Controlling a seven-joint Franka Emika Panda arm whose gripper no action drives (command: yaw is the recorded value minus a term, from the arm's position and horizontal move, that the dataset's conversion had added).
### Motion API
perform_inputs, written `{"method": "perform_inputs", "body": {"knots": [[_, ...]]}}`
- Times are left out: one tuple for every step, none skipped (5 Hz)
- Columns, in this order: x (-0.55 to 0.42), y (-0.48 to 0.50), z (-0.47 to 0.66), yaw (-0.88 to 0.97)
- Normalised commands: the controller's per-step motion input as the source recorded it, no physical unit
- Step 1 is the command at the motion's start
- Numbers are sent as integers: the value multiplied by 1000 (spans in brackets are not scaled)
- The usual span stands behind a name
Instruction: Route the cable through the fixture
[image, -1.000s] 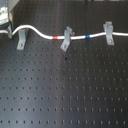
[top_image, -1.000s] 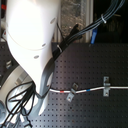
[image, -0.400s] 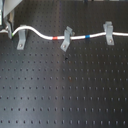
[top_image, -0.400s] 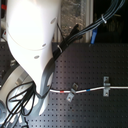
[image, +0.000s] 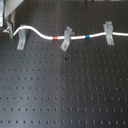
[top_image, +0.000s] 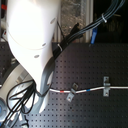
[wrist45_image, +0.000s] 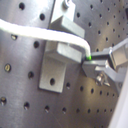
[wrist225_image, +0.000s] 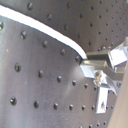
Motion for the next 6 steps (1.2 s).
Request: {"method": "perform_inputs", "body": {"knots": [[-13, -20, 0, 0], [-190, -148, 4, -57], [-131, 80, -205, 0], [29, 47, -52, -3], [-16, -25, 13, 0], [-50, 30, -51, 0]]}}
